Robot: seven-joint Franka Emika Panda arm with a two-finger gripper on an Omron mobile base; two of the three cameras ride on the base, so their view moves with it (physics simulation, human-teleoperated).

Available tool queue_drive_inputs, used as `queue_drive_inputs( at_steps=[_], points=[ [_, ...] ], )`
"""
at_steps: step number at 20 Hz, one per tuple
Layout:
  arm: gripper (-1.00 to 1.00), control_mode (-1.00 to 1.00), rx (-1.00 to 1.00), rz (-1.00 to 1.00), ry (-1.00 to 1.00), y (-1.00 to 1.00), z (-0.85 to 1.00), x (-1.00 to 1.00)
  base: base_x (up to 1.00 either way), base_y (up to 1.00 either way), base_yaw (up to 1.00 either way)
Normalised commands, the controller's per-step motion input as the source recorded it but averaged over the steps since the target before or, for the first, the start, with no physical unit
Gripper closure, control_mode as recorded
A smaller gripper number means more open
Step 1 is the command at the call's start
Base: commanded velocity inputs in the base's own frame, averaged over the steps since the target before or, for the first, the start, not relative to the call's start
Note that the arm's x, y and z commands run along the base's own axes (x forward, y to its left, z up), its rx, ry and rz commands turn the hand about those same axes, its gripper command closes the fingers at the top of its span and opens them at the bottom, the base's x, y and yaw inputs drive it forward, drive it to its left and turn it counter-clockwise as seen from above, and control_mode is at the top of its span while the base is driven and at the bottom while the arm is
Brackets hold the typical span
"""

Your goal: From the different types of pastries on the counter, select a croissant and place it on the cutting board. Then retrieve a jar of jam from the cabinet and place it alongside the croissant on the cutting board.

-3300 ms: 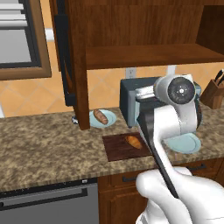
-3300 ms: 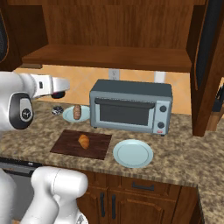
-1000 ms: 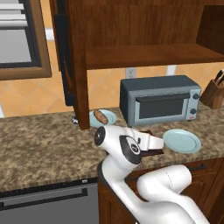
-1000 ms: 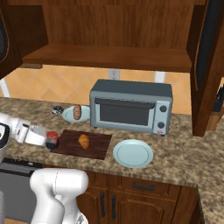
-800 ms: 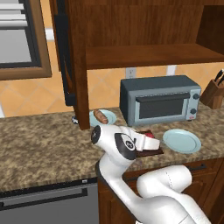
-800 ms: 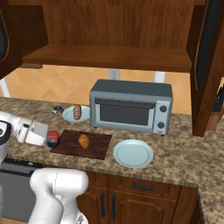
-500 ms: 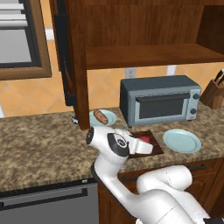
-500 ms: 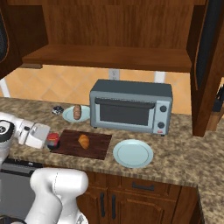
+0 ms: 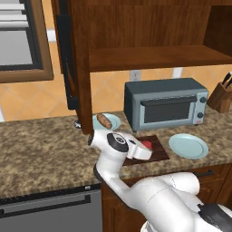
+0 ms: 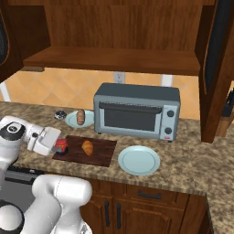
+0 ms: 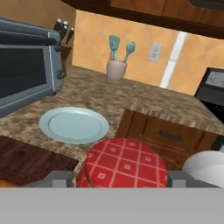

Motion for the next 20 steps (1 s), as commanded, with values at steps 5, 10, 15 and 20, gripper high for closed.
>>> queue_drive_inputs(
  at_steps=[5,10,15,20],
  points=[
    [1.00,-1.00,0.00,-0.13,-0.04,0.09,-0.16,0.37,0.00,0.00,0.00],
    [1.00,-1.00,0.00,-0.11,-0.02,0.21,-0.30,0.41,0.00,0.00,0.00],
    [1.00,-1.00,0.00,-0.11,-0.02,0.14,-0.23,0.50,0.00,0.00,0.00],
    [1.00,-1.00,0.00,-0.08,0.00,0.06,-0.35,0.46,0.00,0.00,0.00]
  ],
)
